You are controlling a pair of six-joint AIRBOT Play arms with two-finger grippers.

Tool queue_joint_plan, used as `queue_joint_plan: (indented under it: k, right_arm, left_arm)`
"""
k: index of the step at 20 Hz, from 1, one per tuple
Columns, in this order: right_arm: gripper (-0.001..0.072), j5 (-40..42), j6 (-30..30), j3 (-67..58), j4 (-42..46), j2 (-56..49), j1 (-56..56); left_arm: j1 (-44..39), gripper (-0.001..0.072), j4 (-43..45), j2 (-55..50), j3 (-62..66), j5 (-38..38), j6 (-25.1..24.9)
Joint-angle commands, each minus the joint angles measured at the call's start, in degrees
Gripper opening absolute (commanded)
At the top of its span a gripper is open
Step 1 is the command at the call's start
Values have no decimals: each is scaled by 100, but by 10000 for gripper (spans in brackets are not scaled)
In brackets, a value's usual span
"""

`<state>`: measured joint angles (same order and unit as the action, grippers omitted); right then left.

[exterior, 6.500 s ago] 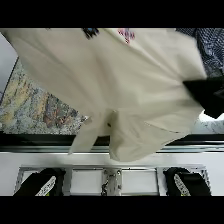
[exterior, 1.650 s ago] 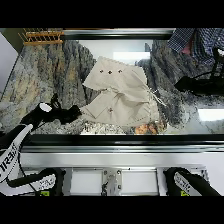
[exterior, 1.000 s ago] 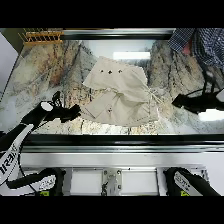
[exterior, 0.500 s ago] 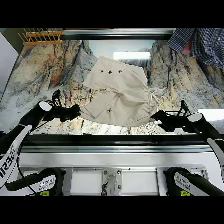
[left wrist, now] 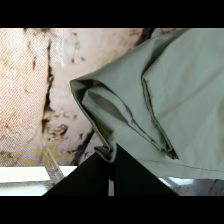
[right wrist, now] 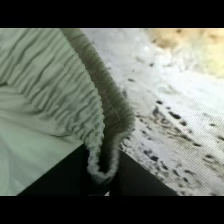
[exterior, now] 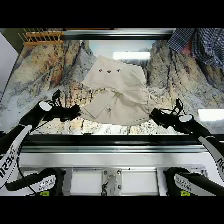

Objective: Fold the clothes and pants, and hang the long-sleeved shirts on hangers.

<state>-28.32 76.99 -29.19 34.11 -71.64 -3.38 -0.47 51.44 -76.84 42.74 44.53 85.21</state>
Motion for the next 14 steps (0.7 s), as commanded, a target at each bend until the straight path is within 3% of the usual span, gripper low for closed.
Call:
queue_joint_plan:
  k: [1, 4, 8, 14]
  right_arm:
    - [31, -129, -682, -35, -70, 81, 35]
    - [25, -625, -802, -570, 754, 577, 13]
    - [24, -2212, -546, -2780, 2144, 1493, 13]
    - [25, -3528, 330, -5396, 2271, 2597, 26]
  left_arm:
    - [-2, 5, 7, 9, 15, 4, 2]
    - [118, 4, 4, 330, 560, 212, -129]
    - [439, 4, 4, 1471, 2581, 686, -140]
    - [457, 5, 7, 3091, 5283, 667, -144]
